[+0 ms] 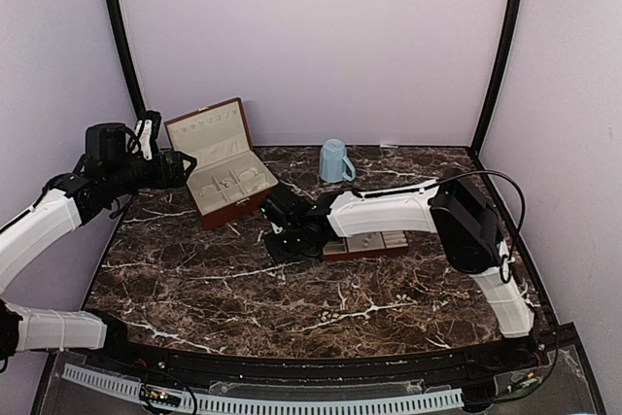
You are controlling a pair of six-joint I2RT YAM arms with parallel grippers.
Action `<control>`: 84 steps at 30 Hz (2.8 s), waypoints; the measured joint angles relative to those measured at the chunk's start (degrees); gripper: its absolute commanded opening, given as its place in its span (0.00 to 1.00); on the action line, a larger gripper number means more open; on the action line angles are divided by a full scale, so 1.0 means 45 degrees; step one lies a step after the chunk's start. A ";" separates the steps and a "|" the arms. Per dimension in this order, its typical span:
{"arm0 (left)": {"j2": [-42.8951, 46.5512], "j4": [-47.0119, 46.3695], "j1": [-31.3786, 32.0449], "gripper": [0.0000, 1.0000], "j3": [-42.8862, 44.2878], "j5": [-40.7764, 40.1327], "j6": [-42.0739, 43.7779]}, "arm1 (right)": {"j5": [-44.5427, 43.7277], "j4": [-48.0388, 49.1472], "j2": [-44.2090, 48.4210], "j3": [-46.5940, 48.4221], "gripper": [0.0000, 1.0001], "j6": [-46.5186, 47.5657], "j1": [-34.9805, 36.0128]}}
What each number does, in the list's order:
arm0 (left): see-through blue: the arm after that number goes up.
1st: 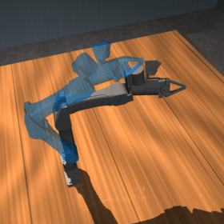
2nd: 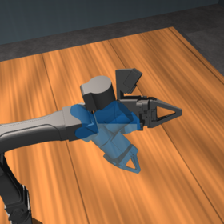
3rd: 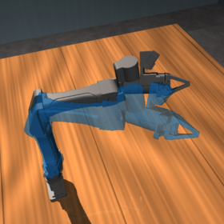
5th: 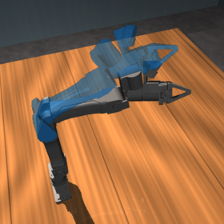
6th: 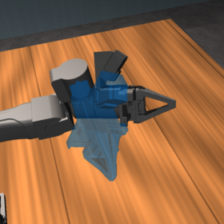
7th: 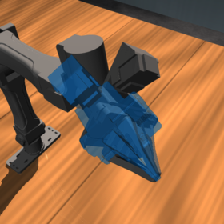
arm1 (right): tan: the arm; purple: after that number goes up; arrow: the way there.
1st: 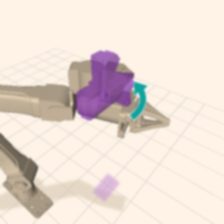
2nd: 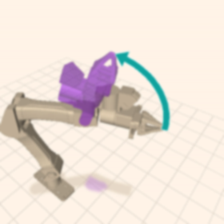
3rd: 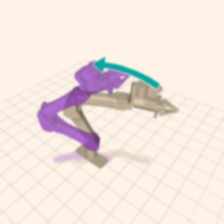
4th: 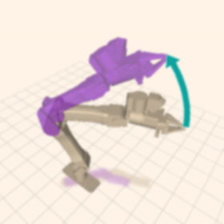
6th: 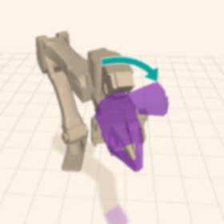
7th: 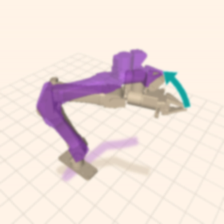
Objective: Organize the mixed jewelry
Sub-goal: Pick up the ring from the center of the board.
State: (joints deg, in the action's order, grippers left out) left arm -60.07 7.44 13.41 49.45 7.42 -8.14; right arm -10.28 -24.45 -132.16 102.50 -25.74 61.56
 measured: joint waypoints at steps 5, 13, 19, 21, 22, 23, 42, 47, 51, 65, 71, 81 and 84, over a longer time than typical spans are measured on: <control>0.0034 0.0000 0.0000 0.99 0.0000 -0.0005 0.0000 | 0.0005 -0.0209 -0.0097 0.0005 0.36 0.0029 0.0000; 0.0039 0.0005 0.0000 0.99 0.0000 -0.0049 0.0005 | -0.0053 -0.0034 -0.0024 -0.0393 0.30 0.0044 0.0000; 0.0039 0.0010 0.0000 0.99 0.0000 -0.0097 0.0005 | -0.0097 0.0359 0.0209 -0.0889 0.25 0.0039 0.0000; 0.0034 0.0010 0.0000 0.99 0.0000 -0.0102 0.0005 | -0.0146 0.0379 0.0233 -0.0928 0.25 0.0010 0.0005; 0.0039 0.0010 0.0000 0.99 0.0000 -0.0102 0.0005 | -0.0175 0.0379 0.0233 -0.0928 0.25 0.0005 0.0005; 0.0039 0.0010 0.0000 0.99 0.0000 -0.0107 0.0005 | -0.0199 0.0384 0.0243 -0.0942 0.25 0.0000 0.0015; 0.0039 0.0019 0.0000 0.99 0.0000 -0.0151 0.0005 | -0.0097 0.0500 0.0952 -0.2011 0.29 -0.0316 0.0117; 0.0039 0.0019 0.0000 0.99 0.0000 -0.0160 0.0005 | 0.0097 0.0583 0.1117 -0.2225 0.27 -0.0486 0.0121; 0.0039 0.0024 0.0000 0.99 0.0000 -0.0185 0.0010 | 0.0146 0.0583 0.1253 -0.2380 0.25 -0.0563 0.0121; 0.0039 0.0034 0.0000 0.99 0.0000 -0.0194 0.0010 | -0.0112 0.0549 0.1302 -0.2540 0.18 -0.0413 0.0121; 0.0039 0.0034 0.0000 0.99 0.0000 -0.0199 0.0010 | -0.0262 0.0544 0.1302 -0.2550 0.14 -0.0238 0.0121; 0.0034 0.0039 0.0000 0.99 0.0000 -0.0204 0.0010 | -0.0291 0.0491 0.1297 -0.2550 0.06 0.0408 0.0121; 0.0034 0.0039 0.0000 0.99 0.0000 -0.0209 0.0010 | -0.0291 0.0500 0.1297 -0.2550 0.03 0.0597 0.0121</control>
State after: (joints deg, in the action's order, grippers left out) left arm -59.92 7.62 13.41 49.45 6.48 -8.10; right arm -11.60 -22.20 -126.32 91.02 -23.05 62.11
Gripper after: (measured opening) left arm 0.988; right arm 0.061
